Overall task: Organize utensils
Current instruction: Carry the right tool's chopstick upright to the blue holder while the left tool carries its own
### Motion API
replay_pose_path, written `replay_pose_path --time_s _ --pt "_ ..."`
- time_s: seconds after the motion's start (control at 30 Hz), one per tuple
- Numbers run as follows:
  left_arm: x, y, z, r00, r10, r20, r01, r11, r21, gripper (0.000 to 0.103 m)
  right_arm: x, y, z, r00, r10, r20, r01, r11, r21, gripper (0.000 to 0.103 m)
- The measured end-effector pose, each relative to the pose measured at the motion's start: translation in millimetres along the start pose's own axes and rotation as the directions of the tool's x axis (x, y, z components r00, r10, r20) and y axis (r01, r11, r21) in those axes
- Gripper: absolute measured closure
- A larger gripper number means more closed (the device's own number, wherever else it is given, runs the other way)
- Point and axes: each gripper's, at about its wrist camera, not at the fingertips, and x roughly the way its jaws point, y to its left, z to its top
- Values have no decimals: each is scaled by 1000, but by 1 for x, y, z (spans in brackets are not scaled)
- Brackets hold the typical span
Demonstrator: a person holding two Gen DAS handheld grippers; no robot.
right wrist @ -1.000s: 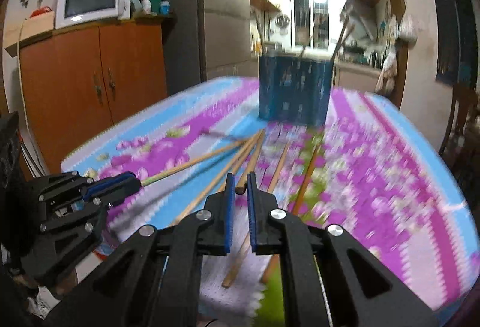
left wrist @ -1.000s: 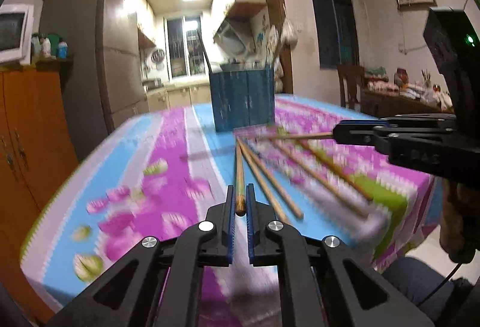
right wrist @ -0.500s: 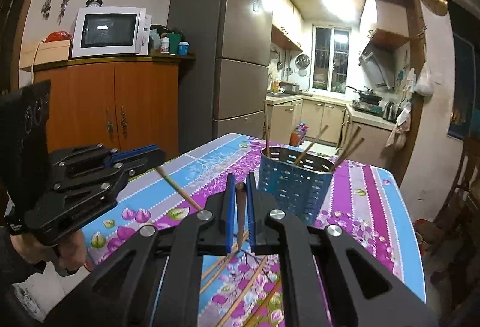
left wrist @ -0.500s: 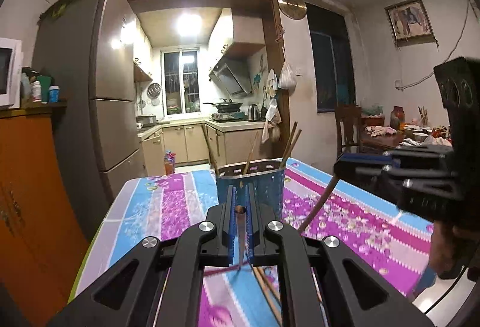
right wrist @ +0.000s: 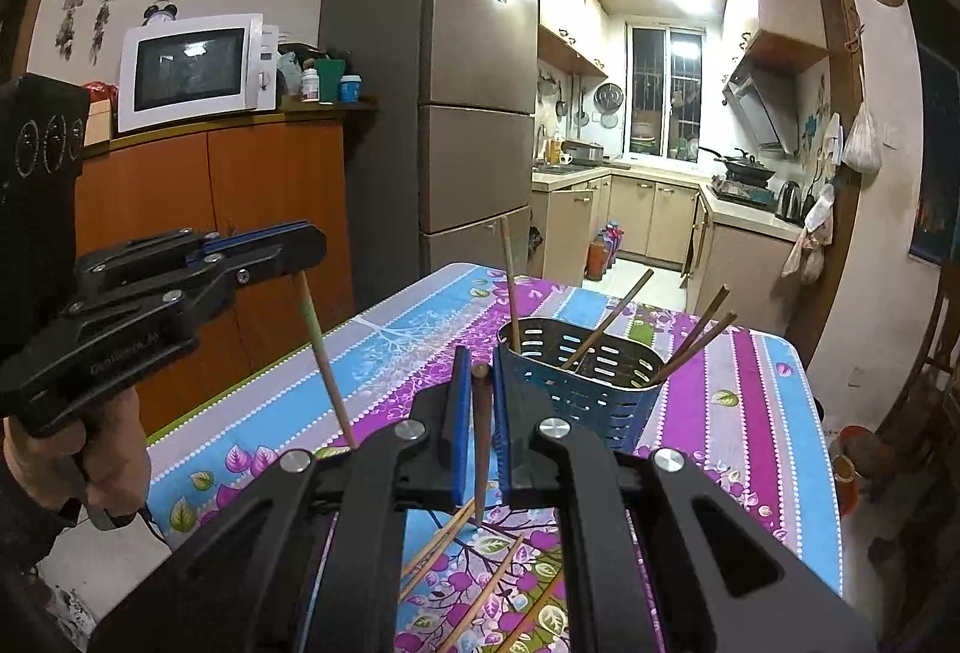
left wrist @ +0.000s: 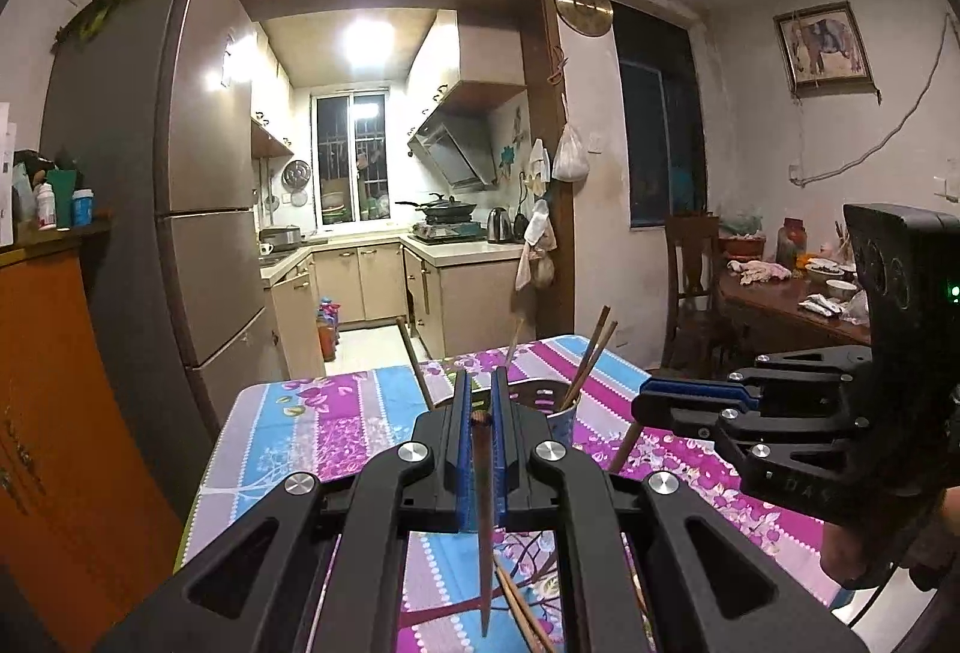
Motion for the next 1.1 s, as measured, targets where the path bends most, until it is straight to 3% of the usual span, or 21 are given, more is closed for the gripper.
replay_pose_path --time_s 0.33,0.67,0.87,1.1 --pt "12 5 28 999 -16 34 17 999 -35 96 -18 -19 48 1000 -5 5 5 1000 -3 97" --pt "26 6 120 990 8 140 -2 999 -45 96 -33 -60 131 996 -58 61 58 998 -5 97" --pt "56 15 163 988 23 155 -9 996 -90 96 -16 -86 168 994 -94 58 94 996 -5 97" --pt "117 20 150 996 43 73 -36 995 -93 96 23 -113 163 998 -70 -2 71 997 41 97"
